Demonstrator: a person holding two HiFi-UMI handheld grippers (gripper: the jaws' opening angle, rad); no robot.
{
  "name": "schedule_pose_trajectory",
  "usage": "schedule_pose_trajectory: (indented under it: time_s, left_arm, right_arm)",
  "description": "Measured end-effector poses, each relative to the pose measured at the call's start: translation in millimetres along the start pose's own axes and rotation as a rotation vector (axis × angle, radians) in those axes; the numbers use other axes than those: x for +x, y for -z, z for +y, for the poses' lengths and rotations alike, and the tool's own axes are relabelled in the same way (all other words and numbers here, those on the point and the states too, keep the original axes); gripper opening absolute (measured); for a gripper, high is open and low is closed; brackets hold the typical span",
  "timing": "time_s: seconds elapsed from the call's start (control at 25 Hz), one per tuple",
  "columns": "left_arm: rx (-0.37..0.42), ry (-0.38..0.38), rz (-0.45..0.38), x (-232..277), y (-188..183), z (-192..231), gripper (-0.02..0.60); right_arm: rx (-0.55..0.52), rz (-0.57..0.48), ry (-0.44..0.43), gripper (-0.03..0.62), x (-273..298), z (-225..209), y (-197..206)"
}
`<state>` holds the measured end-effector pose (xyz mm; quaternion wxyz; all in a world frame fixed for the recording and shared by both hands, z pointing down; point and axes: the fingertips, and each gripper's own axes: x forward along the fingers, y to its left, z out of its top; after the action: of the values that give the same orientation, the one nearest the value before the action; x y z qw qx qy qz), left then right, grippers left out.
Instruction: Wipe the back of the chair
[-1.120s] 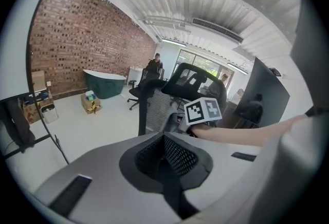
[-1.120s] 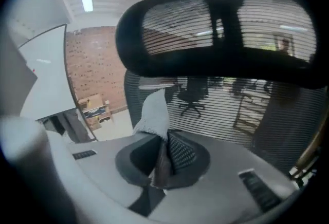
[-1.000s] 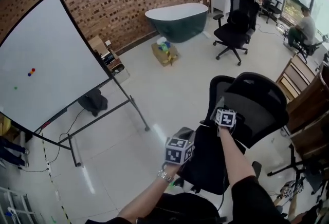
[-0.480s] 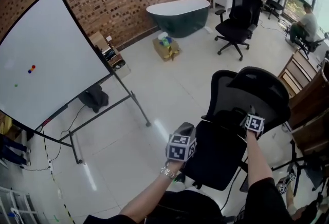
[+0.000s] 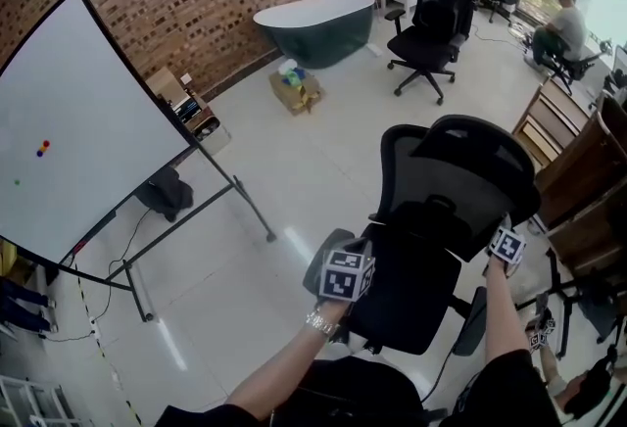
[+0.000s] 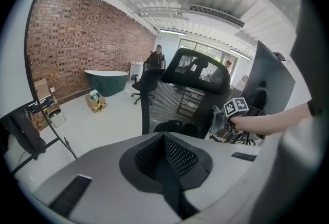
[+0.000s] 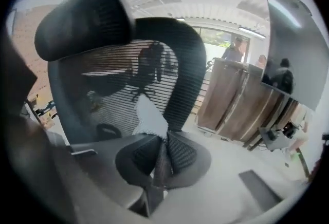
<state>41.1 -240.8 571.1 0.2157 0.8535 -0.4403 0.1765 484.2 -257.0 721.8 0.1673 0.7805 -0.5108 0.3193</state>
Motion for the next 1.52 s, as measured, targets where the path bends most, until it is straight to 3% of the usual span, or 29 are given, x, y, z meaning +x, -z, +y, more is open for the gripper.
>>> schedule_pose_trajectory:
  time_s: [0.12, 0.32, 0.4, 0.52, 0.68, 0.76, 0.84, 1.0, 1.2, 1.32, 1.4, 1.44, 1.52]
  left_arm:
    - [-0.002, -0.008, 0.005, 1, -2, 3, 0.002]
    - [-0.014, -0.043, 0.016, -5, 6, 12, 0.002]
    - [-0.019, -0.067, 0.029, -8, 10, 15, 0.002]
    - [-0.022, -0.105, 0.045, -17, 15, 19, 0.002]
    - [-0.039, -0.155, 0.043, -33, 19, 40, 0.002]
    - [-0.055, -0.172, 0.044, -36, 23, 52, 0.002]
    - [-0.071, -0.176, 0.044, -36, 27, 61, 0.002]
    - [-0.064, -0.135, 0.034, -27, 26, 52, 0.002]
    - [-0.050, -0.072, 0.023, -16, 23, 21, 0.002]
    - [-0.046, -0.056, 0.033, -15, 27, 12, 0.002]
    - [-0.043, -0.055, 0.034, -14, 28, 10, 0.002]
    - [-0.044, -0.057, 0.034, -13, 28, 10, 0.002]
    - [-0.047, -0.062, 0.034, -11, 27, 10, 0.002]
  right_arm:
    - [-0.029, -0.036, -0.116, 0.018, 2, 82, -3]
    - [-0.163, -0.063, -0.319, 0.018, 12, 245, -4]
    - [-0.218, -0.034, -0.357, 0.018, 26, 286, 0]
    - [-0.306, 0.041, -0.363, 0.018, 52, 311, 9]
    - [-0.306, 0.078, -0.346, 0.017, 68, 305, 18]
    - [-0.294, 0.059, -0.380, 0.017, 64, 306, 22]
    - [-0.283, 0.038, -0.347, 0.017, 63, 292, 24]
    - [-0.228, 0.058, -0.198, 0.017, 65, 210, 34]
    - [-0.163, 0.141, -0.006, 0.017, 52, 62, 53]
    - [-0.137, 0.144, 0.072, 0.017, 38, 8, 61]
    - [-0.118, 0.131, 0.131, 0.017, 30, -6, 62]
    - [-0.100, 0.123, 0.105, 0.017, 29, 5, 62]
    - [-0.080, 0.092, -0.036, 0.017, 35, 55, 61]
